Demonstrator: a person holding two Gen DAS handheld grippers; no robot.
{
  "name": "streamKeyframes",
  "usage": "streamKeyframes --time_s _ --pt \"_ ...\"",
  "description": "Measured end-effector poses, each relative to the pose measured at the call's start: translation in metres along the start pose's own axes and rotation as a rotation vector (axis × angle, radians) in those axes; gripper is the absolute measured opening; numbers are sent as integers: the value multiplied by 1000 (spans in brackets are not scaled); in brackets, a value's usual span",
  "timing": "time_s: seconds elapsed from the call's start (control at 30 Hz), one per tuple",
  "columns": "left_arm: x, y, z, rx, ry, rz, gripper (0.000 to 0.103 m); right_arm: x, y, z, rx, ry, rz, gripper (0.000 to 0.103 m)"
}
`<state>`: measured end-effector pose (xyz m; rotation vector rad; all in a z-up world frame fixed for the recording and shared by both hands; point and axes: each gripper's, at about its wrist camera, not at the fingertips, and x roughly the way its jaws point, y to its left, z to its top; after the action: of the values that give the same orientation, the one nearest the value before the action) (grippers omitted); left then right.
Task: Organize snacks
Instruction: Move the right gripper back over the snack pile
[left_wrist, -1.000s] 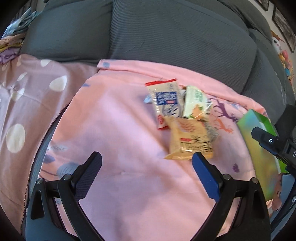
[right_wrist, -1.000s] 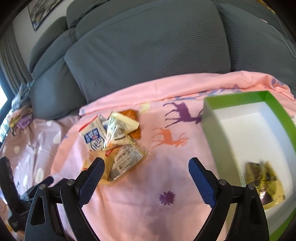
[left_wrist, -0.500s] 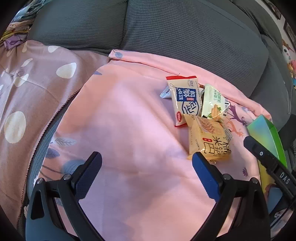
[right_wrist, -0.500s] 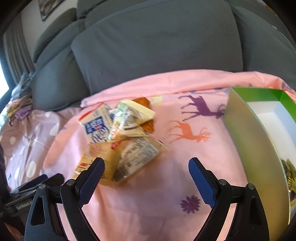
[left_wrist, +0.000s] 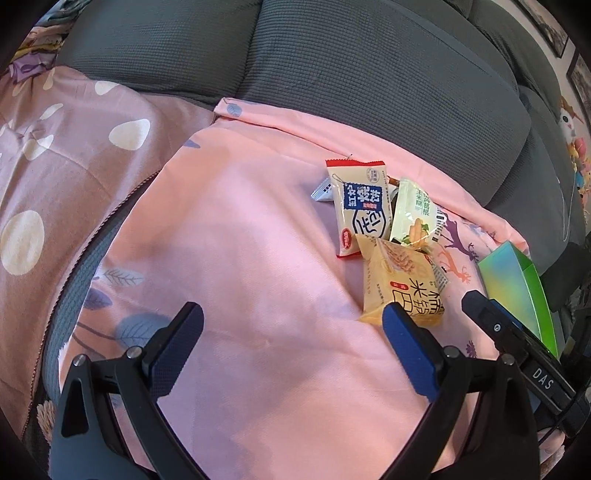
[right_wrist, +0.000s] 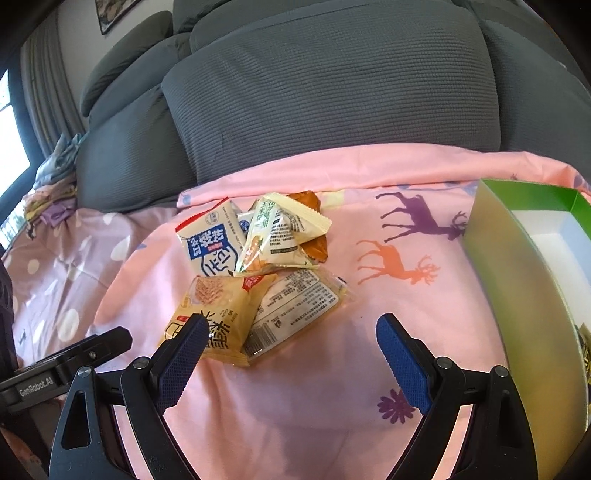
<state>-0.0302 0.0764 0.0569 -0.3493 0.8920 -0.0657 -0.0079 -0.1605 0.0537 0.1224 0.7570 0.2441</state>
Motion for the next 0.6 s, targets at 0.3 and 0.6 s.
streamKeyframes --time_s 0.3,0.6 --pt "0 -4 -3 25 7 -8 97 3 -2 0 18 23 10 92" --pt "2 -3 -3 23 25 -7 96 -1 -3 0 14 8 -7 92"
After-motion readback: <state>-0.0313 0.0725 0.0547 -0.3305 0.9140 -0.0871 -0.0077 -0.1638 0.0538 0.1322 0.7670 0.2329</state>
